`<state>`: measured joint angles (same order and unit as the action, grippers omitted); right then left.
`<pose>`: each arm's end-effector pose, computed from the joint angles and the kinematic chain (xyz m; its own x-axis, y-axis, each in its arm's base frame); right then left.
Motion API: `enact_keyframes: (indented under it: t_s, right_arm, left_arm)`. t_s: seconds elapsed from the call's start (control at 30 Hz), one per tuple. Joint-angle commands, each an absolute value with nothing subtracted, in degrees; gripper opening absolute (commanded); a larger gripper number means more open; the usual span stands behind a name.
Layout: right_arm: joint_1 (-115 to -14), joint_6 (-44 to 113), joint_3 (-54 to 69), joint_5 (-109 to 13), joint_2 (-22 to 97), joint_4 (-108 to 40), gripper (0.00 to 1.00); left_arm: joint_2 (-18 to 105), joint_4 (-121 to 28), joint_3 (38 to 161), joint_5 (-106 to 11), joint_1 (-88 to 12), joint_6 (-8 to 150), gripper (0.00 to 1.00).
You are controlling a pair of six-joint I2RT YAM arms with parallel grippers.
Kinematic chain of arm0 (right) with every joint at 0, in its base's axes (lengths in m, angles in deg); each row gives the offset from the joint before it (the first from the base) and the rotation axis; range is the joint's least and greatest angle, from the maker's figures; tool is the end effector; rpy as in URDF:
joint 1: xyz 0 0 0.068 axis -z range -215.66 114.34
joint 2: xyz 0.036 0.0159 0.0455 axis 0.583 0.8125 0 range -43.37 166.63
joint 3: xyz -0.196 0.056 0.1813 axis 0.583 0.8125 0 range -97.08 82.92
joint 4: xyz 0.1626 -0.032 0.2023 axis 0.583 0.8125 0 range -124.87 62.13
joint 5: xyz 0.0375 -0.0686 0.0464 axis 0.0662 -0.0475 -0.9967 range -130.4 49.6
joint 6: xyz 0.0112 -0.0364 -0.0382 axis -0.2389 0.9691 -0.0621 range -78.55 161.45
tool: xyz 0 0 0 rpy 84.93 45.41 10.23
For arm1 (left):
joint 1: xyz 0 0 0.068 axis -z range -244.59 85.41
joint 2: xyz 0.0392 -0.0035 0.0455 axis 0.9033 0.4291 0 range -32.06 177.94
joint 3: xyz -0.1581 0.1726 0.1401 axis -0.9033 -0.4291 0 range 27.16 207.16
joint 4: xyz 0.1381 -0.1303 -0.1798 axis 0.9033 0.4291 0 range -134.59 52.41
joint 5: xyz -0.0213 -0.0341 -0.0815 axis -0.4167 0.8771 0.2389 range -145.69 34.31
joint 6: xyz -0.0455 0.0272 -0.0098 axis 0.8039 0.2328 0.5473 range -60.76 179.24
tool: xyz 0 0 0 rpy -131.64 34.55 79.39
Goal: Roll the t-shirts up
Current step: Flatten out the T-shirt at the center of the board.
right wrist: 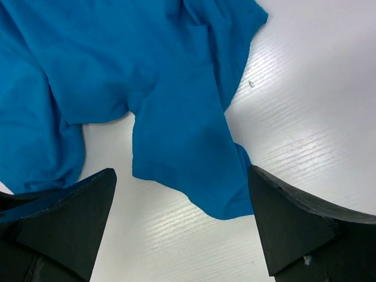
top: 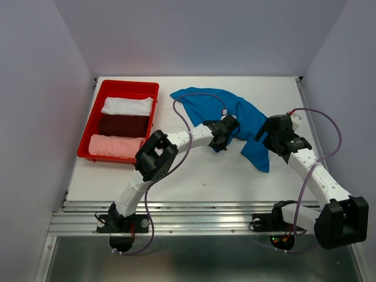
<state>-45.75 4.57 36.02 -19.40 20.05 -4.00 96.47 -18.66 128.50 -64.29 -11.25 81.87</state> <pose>0.2252 0.0272 0.2585 -0.5345 0.4739 -0.6998 0.4951 0.8466 0.1952 0.3001 -0.3941 0.1741 -0.7255 0.3376 -0.5998 0.4989 0.8582 -0.1205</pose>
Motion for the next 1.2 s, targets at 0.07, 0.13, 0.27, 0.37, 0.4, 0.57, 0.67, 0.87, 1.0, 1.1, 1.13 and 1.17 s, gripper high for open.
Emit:
enact_keyframes:
  t_s: [0.07,0.13,0.27,0.37,0.4,0.57,0.67,0.87,1.0,1.1,1.13,1.17]
  right_arm:
    - [-45.3,4.2,36.3,-22.6,21.5,-5.4,0.98]
    - [-45.3,4.4,36.3,-23.2,21.7,-5.4,0.99]
    - [-45.3,3.5,36.8,-25.9,23.3,-5.6,0.99]
    - [-45.3,1.9,39.1,-33.7,24.3,-8.0,0.98]
    - [-45.3,1.6,39.9,-34.9,24.5,-8.6,0.98]
    - [-45.3,-0.6,44.4,-34.6,25.9,-9.7,0.97]
    - [-45.3,-1.4,44.7,-31.8,27.4,-9.9,0.96]
    - [-45.3,-1.5,42.5,-24.9,36.6,-11.1,0.71]
    - [-44.7,-0.8,40.6,-21.2,41.3,-12.5,0.41]
    - [-43.1,0.1,37.6,-19.4,42.0,-13.4,0.1]
    - [-42.3,0.6,36.3,-19.3,42.1,-13.6,0.05]
    - [-40.2,2.0,33.1,-19.2,42.7,-14.0,0.01]
  left_arm:
    - [89.4,-16.8,120.5,-68.5,-15.6,81.8,0.0]
    - [83.4,-18.3,114.5,-67.7,-18.6,81.8,0.0]
    - [74.9,-20.9,106.7,-65.3,-24.6,81.7,0.0]
    - [71.7,-21.2,104.9,-64.3,-27.1,81.2,0.0]
    - [71.3,-21.1,104.9,-64.1,-27.4,81.1,0.0]
    - [72.0,-20.8,106.4,-64.1,-27.9,80.9,0.0]
    - [72.5,-20.3,107.6,-64.2,-28.1,80.5,0.0]
    - [71.5,-19.4,109.4,-65.0,-29.3,79.5,0.0]
    - [70.8,-19.1,110.6,-64.6,-30.2,79.2,0.0]
    - [71.0,-19.1,112.3,-64.0,-30.8,78.4,0.0]
    - [71.6,-19.2,112.9,-63.5,-31.0,78.2,0.0]
    - [72.1,-19.5,114.9,-63.3,-31.6,78.0,0.0]
